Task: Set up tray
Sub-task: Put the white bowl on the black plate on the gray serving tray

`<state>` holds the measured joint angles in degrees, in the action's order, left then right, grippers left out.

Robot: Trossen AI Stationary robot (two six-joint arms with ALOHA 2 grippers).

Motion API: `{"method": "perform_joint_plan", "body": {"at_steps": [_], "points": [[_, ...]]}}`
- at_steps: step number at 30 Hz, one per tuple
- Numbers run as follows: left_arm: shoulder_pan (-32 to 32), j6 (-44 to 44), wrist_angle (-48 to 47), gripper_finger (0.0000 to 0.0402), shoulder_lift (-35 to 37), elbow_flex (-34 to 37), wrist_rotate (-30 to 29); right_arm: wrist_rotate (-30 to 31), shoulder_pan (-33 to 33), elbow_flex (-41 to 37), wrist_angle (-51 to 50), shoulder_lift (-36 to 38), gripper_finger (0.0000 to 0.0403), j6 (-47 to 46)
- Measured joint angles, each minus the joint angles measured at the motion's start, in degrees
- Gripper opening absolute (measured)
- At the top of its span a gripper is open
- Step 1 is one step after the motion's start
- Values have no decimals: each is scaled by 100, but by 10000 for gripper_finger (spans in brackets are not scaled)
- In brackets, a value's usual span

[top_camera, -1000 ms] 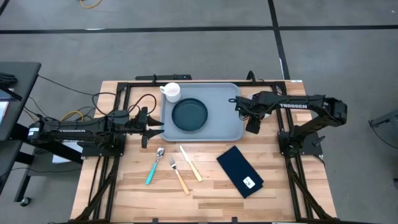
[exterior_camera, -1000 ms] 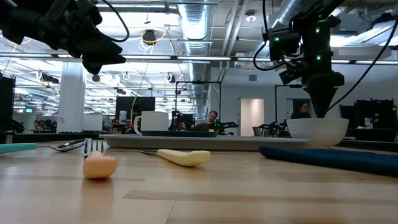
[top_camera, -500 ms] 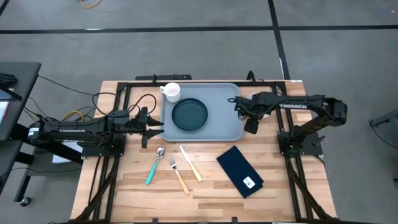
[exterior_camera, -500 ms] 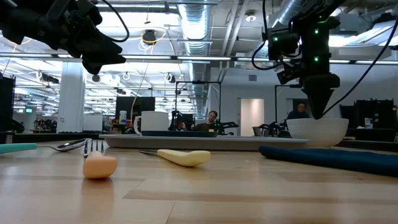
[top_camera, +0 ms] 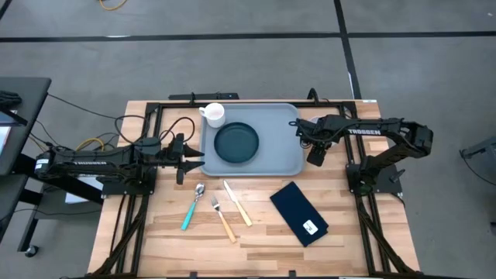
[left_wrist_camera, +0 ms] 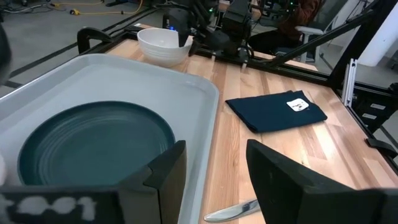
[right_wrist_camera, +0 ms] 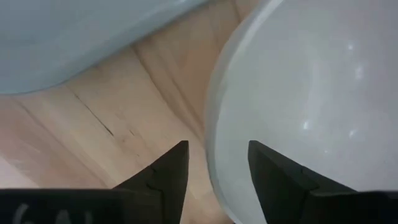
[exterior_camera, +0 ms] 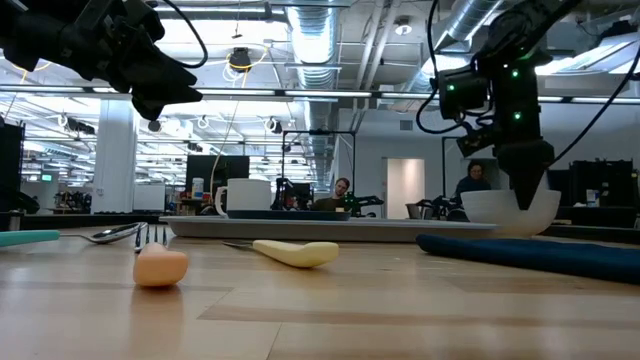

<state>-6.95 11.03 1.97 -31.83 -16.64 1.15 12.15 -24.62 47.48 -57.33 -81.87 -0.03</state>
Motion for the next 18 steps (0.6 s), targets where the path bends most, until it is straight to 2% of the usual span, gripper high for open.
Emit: {"method": "perform_joint_plan", "body": {"at_steps": [5, 14, 18], "points": [[-1, 0, 0, 155, 0, 0, 0, 19, -31, 0, 82, 0, 119, 8], [2, 0, -18, 155, 0, 0, 0, -9, -29, 0, 71, 0, 17, 50], [1, 0, -125, 155, 0, 0, -2, -32, -29, -2, 6, 0, 11, 50]]}}
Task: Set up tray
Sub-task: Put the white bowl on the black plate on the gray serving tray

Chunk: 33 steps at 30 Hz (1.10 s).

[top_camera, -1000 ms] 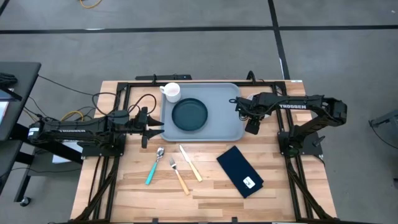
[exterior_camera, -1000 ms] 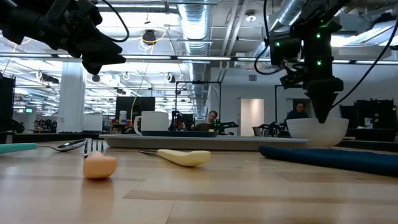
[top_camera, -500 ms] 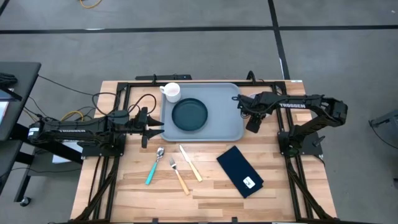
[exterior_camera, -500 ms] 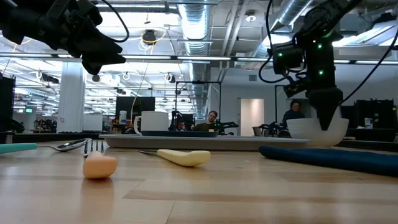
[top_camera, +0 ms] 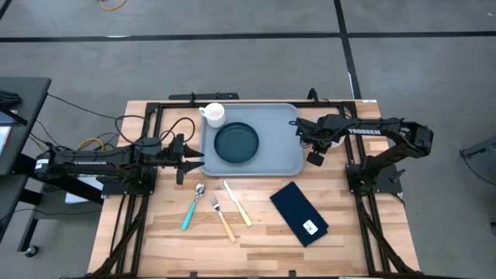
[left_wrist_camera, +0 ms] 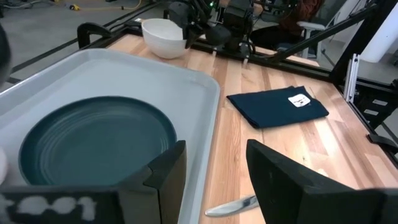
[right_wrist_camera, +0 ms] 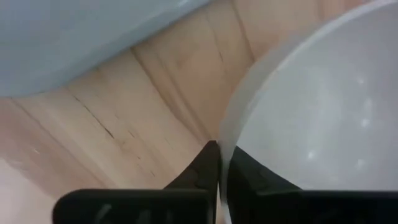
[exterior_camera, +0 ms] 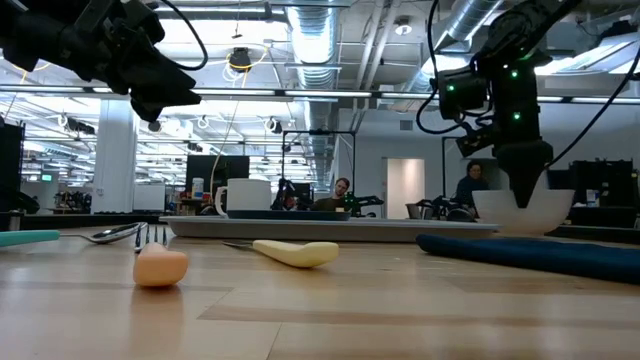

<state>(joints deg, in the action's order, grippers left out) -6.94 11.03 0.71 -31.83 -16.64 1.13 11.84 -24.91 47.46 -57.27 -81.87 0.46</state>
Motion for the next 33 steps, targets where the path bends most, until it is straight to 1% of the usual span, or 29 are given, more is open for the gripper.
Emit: {"method": "perform_joint_plan", "body": {"at_steps": [3, 7, 10, 14, 22, 28, 31, 33], "points": [[0, 0, -20, 155, -2, 0, 0, 0, 0, 0, -114, 0, 16, -2], [0, -2, -20, 156, -2, 0, -2, -46, 0, 0, -230, 0, 5, -2], [-1, -2, -22, 156, -2, 0, -1, -42, 0, 11, -339, 0, 9, -2], [0, -2, -20, 156, -2, 0, -2, -42, 8, 258, -659, 0, 6, -5], [0, -2, -20, 156, -2, 0, -2, -216, 66, 1379, -1385, 2, 7, -48], [0, -4, 82, 156, 0, -2, -41, -289, 348, 2301, -1466, -5, 7, -46], [-2, -7, 75, 156, 0, -84, -178, -292, 607, 2867, -1647, -325, 7, -44], [-2, -19, 22, 156, 1, -183, -201, -299, 755, 3355, -2073, -715, 4, -16]]}}
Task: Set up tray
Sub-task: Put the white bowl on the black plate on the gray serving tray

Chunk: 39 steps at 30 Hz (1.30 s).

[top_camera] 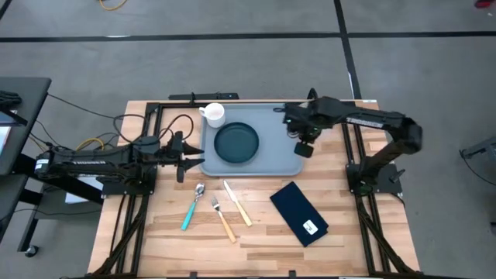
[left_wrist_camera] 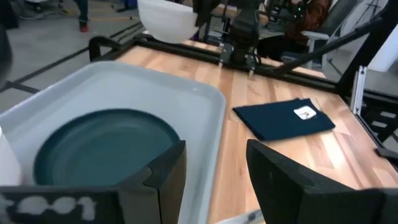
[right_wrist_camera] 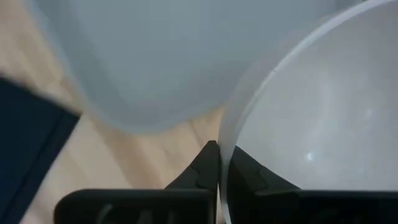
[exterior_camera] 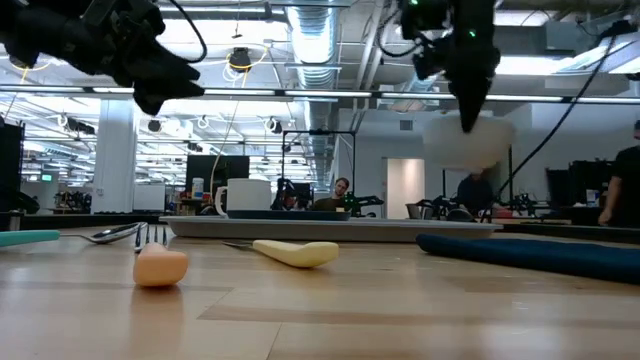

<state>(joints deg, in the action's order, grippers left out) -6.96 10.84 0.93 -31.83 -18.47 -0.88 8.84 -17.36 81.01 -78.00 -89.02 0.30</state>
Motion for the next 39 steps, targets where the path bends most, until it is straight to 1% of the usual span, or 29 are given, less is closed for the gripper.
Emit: {"method": "perform_joint_plan", "body": {"at_steps": [3, 6, 9, 14, 17, 19, 22, 25, 28, 31, 34, 36, 39], "points": [[0, -113, -160, 156, 4, -121, -13, 22, 275, 906, -386, -834, 5, 191], [0, -211, -205, 156, 45, -189, -103, 3, 534, 1953, -645, -1696, 7, 655], [-4, -311, -467, 156, 142, -276, -298, -1, 734, 3049, -858, -2412, 3, 1158], [-4, -337, -1158, 156, 645, -301, -786, 0, 905, 4689, -1050, -3292, 5, 1623], [-4, -339, -1538, 156, 1112, -302, -879, 10, 954, 5392, -1204, -3694, 4, 1774], [-4, -388, -1770, 156, 1449, -302, -866, 6, 988, 5315, -1020, -3767, 3, 1895], [-4, -415, -2030, 156, 1919, -295, -785, 7, 989, 5265, -1073, -3885, 3, 1968], [-4, -415, -1992, 156, 2312, -119, -511, 12, 983, 5250, -1190, -4023, 4, 1982], [-4, -378, -1739, 156, 2623, 162, -159, -45, 974, 5252, -959, -4090, 3, 2112], [-2, -293, -1602, 156, 2816, 434, 43, -102, 985, 5270, -719, -4128, 3, 2236], [-2, -213, -1333, 156, 2907, 678, 64, -129, 987, 5250, -708, -4216, 4, 2280], [-2, -169, -1285, 156, 2915, 765, 63, -128, 1005, 5262, -535, -4298, 4, 2375], [-2, -165, -1218, 156, 2914, 777, 61, -133, 1034, 5250, -584, -4366, 3, 2543]]}}
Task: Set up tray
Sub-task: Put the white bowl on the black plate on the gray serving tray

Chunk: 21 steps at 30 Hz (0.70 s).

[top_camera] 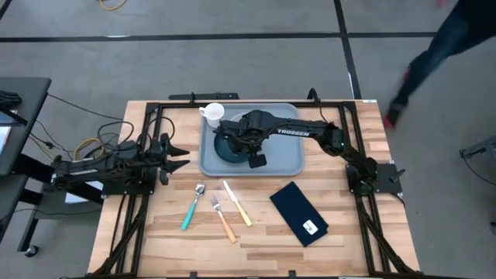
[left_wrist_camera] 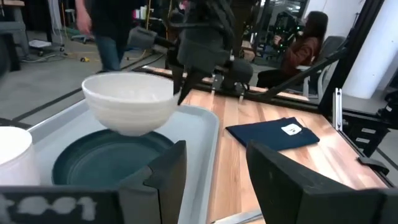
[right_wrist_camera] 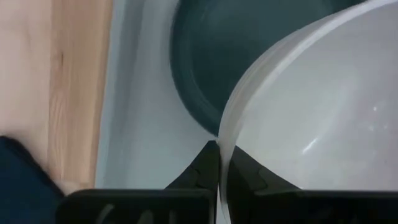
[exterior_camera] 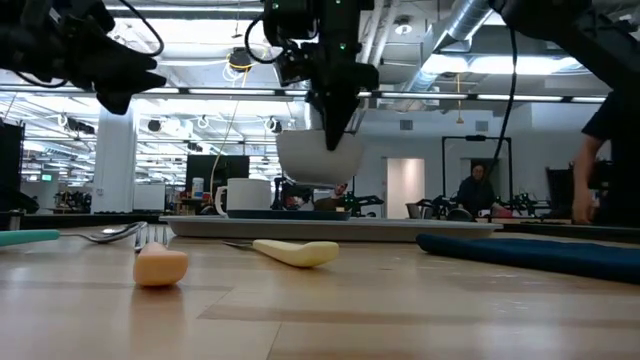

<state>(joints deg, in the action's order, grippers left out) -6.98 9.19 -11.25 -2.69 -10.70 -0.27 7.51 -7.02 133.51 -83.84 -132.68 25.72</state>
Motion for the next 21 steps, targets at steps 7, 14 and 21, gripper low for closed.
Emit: {"method": "perform_joint_plan", "body": {"at_steps": [7, 14, 21], "points": [[0, 31, 72, 156, -1, 0, 2, 109, 128, 100, 440, 15, 4, 285], [-2, 33, 78, 156, -4, 0, 0, 160, 175, 132, 549, 20, 2, 430], [-2, 28, 90, 156, -4, 0, -4, 160, 166, 65, 733, 24, 2, 471]]}}
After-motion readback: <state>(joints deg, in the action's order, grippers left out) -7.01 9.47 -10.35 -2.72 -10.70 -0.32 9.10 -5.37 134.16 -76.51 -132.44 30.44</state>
